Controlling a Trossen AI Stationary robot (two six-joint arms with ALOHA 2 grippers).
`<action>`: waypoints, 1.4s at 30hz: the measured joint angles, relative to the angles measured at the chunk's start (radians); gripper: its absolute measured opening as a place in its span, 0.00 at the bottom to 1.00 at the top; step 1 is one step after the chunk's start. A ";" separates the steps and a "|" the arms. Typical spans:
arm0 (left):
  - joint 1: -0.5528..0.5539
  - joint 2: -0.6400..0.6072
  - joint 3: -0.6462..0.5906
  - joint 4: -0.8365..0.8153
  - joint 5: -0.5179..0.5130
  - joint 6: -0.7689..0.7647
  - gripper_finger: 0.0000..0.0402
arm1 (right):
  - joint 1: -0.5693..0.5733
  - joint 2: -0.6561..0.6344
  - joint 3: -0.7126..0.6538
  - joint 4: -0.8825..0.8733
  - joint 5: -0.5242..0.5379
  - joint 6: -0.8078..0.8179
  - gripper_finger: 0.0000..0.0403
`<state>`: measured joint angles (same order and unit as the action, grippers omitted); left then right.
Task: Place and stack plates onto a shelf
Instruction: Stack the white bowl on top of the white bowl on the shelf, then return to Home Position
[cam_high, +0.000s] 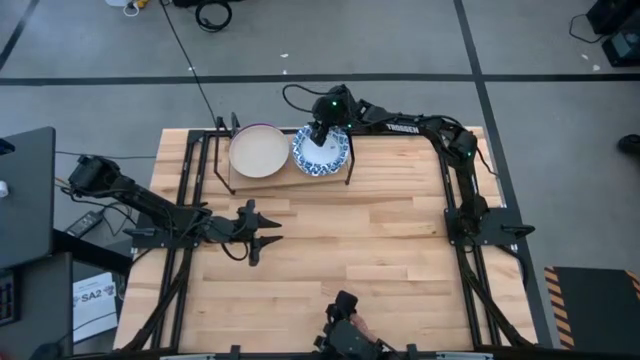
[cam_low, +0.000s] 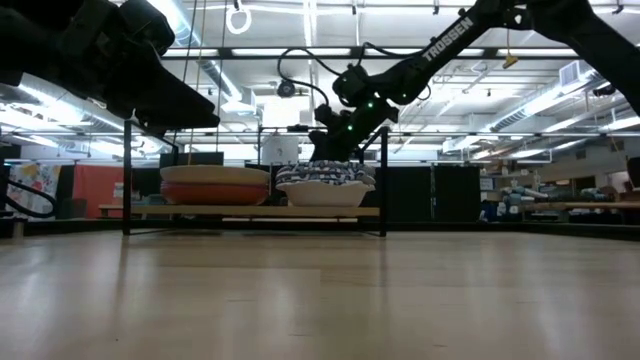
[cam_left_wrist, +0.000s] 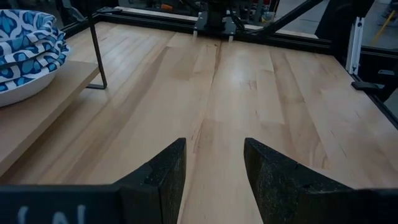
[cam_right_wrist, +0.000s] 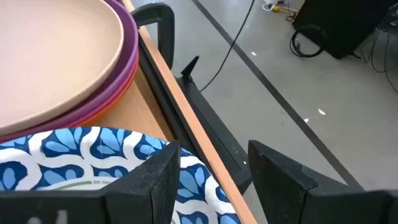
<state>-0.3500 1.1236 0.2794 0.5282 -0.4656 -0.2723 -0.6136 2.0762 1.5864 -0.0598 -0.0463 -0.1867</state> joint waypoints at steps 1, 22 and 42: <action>0.000 0.000 0.000 0.000 0.000 0.000 0.42 | 0.000 0.000 0.000 0.001 0.000 0.000 0.48; 0.047 0.000 0.000 0.010 0.000 0.037 0.42 | 0.024 -0.353 0.000 -0.127 0.000 0.001 0.48; 0.158 -0.160 -0.271 0.368 0.097 0.093 0.42 | 0.053 -0.984 -0.004 -0.722 -0.095 0.061 0.48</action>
<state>-0.1925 0.9641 0.0082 0.8964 -0.3688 -0.1792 -0.5605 1.0920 1.5822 -0.7815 -0.1417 -0.1260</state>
